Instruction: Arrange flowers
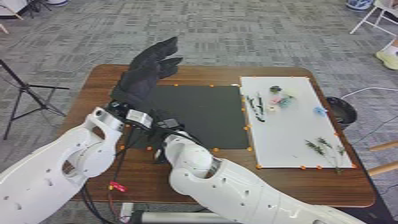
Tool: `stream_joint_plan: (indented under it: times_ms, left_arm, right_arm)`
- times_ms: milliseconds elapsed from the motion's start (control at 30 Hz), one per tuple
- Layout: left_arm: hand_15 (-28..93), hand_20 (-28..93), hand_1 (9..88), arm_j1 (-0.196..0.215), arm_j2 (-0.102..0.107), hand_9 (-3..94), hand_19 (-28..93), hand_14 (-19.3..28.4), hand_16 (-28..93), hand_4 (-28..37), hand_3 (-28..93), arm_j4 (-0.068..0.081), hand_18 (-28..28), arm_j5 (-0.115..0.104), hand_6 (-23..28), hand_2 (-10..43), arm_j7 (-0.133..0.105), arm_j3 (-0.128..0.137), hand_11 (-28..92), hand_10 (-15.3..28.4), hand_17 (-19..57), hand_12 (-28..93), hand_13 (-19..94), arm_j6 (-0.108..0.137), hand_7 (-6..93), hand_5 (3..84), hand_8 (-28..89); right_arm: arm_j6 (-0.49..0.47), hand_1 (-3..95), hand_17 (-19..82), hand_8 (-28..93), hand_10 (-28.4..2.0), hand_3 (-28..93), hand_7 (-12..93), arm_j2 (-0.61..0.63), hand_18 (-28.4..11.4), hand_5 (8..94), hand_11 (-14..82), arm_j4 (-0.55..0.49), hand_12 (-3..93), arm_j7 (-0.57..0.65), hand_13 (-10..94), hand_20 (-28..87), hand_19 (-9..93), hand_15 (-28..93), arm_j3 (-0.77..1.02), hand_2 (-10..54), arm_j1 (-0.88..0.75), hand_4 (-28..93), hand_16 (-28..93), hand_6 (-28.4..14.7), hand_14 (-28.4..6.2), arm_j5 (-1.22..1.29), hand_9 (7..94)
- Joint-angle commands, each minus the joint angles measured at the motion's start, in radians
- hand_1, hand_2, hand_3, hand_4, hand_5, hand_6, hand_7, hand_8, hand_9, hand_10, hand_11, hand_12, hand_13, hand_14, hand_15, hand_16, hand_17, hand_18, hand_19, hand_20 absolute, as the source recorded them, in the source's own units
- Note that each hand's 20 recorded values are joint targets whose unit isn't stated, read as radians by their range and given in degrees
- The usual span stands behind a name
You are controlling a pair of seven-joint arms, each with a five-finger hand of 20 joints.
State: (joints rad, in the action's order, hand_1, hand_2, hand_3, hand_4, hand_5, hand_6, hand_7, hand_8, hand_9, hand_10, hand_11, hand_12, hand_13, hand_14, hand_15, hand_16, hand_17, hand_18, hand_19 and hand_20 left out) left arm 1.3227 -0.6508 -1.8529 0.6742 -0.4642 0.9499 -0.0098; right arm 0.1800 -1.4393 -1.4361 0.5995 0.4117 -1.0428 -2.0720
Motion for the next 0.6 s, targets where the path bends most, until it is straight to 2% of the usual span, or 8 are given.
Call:
stream_joint_plan:
  times_ms: [33,133,167,233,433,567,600]
  left_arm:
    - [24,12,28.4,0.006,-0.009,17.3,36,12.6,6,-25.4,66,-0.007,19.2,-0.002,1.6,-5.4,-0.007,0.011,14,9.6,-10.6,19,16,-0.013,16.8,23.0,-8]
    - [24,12,28.5,0.011,-0.012,17.3,36,12.6,6,-25.4,65,-0.006,19.2,-0.001,1.6,-5.4,-0.002,0.016,14,9.6,-10.6,19,16,-0.018,16.8,23.0,-8]
    - [24,12,28.4,0.012,-0.011,17.3,36,12.6,6,-25.4,65,-0.007,19.2,0.000,1.6,-5.4,-0.002,0.017,14,9.6,-10.6,19,16,-0.018,16.8,23.0,-8]
    - [24,12,28.4,0.008,-0.012,17.3,36,12.6,6,-25.4,65,-0.007,19.2,-0.003,1.7,-5.4,0.000,0.013,13,9.6,-10.6,19,16,-0.010,16.7,23.0,-8]
    - [24,12,28.5,0.001,-0.018,17.3,36,12.6,6,-25.4,65,-0.004,19.2,-0.003,1.7,-5.4,0.004,0.008,14,9.6,-10.6,19,16,-0.008,16.7,23.0,-8]
    - [24,12,28.5,0.014,-0.022,17.3,36,12.7,6,-25.4,66,-0.005,19.2,-0.002,1.7,-5.5,0.011,0.019,14,9.6,-10.7,19,16,-0.009,16.7,23.0,-8]
    - [24,12,28.5,0.024,-0.018,17.3,36,12.7,6,-25.4,66,-0.010,19.2,-0.004,1.7,-5.4,0.008,0.026,14,9.6,-10.6,19,16,-0.004,16.7,23.0,-8]
  right_arm:
    - [-0.065,38.6,63,21,-5.7,80,52,-0.003,-16.8,73.5,63.2,0.022,49.8,0.014,87,73,93,79,0.023,-0.9,-0.005,-12,39,2.0,-6.1,0.006,89.9]
    - [-0.063,31.2,61,16,-6.5,79,41,-0.001,-17.0,75.2,62.7,0.027,49.6,0.020,85,73,93,79,0.036,-0.8,-0.013,-17,39,-0.4,-6.7,0.019,88.3]
    - [-0.063,27.7,60,0,-6.9,79,39,0.001,-17.1,75.3,62.6,0.025,49.6,0.023,84,72,93,79,0.034,0.5,-0.013,-17,39,-1.4,-7.0,0.023,87.6]
    - [-0.064,24.9,60,-9,-7.2,78,38,0.002,-17.3,75.5,62.4,0.022,49.5,0.017,84,72,93,79,0.039,1.1,-0.015,-18,39,-2.1,-7.3,0.027,87.1]
    - [-0.081,21.0,60,-10,-7.3,76,37,0.002,-17.3,76.0,62.3,0.001,49.3,0.010,84,72,93,79,0.046,2.1,-0.017,-20,38,-2.4,-7.4,0.040,87.0]
    - [-0.104,18.2,60,-10,-7.3,75,36,0.016,-17.3,76.4,62.1,-0.008,48.9,0.005,84,71,93,79,0.049,3.0,-0.016,-20,38,-2.6,-7.4,0.016,87.1]
    - [-0.114,17.9,60,-10,-7.6,75,35,0.025,-17.6,76.1,61.7,-0.017,48.9,-0.002,84,72,93,79,0.051,3.2,-0.015,-20,38,-2.8,-7.5,0.013,86.8]
